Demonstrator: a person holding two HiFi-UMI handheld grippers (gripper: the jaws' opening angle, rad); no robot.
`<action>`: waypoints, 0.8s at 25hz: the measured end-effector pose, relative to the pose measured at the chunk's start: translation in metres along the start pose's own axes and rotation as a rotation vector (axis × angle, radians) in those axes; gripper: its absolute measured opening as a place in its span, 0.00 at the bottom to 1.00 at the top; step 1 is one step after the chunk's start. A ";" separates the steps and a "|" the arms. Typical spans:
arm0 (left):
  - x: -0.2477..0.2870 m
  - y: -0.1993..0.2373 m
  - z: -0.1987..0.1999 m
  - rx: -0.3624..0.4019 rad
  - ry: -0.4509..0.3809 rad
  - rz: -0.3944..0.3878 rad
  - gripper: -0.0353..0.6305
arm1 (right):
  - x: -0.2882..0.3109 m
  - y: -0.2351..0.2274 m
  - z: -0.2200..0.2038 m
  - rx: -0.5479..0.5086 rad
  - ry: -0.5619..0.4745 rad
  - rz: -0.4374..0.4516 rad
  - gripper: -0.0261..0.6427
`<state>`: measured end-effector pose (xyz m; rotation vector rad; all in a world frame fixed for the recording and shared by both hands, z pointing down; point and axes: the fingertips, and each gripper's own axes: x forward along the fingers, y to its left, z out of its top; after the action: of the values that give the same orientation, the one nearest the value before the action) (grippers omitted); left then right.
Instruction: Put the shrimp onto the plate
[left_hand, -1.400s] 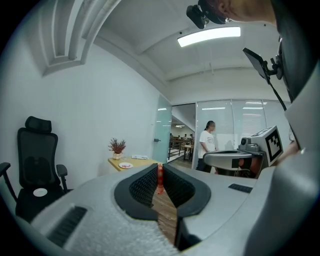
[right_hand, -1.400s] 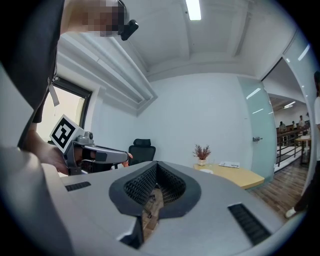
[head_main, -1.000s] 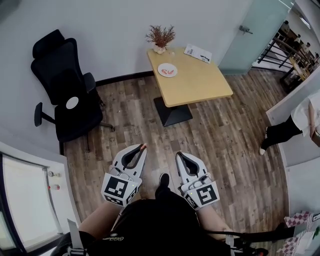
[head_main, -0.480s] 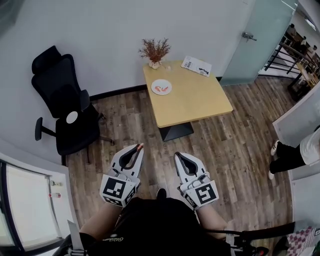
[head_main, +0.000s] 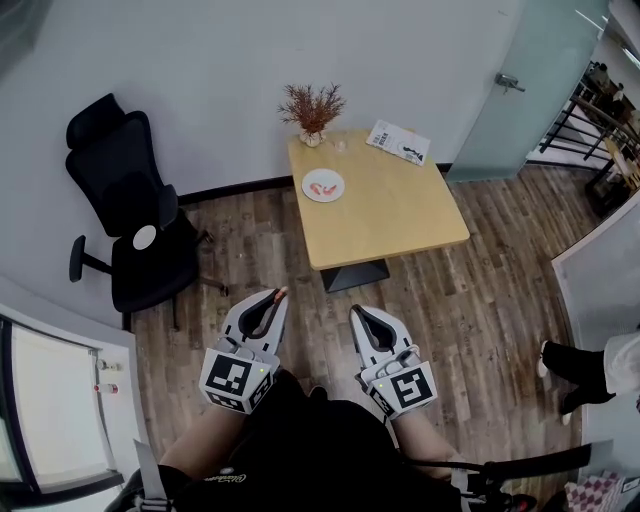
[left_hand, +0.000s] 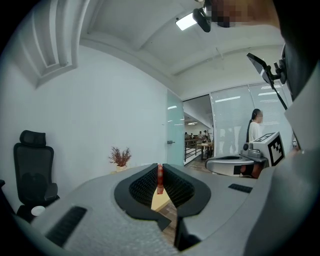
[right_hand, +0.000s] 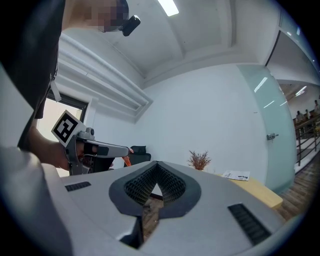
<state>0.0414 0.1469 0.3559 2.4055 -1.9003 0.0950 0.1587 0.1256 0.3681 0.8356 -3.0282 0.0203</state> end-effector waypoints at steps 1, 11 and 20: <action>0.002 0.003 -0.001 -0.002 -0.001 0.005 0.10 | 0.003 -0.002 -0.001 -0.001 0.003 0.004 0.04; 0.031 0.043 -0.008 -0.028 -0.020 0.036 0.10 | 0.051 -0.019 -0.008 -0.031 0.022 0.031 0.04; 0.089 0.106 0.000 -0.039 -0.031 0.004 0.10 | 0.131 -0.050 -0.007 -0.045 0.049 0.009 0.04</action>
<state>-0.0415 0.0358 0.3660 2.3921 -1.9019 0.0209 0.0724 0.0157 0.3765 0.8065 -2.9750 -0.0273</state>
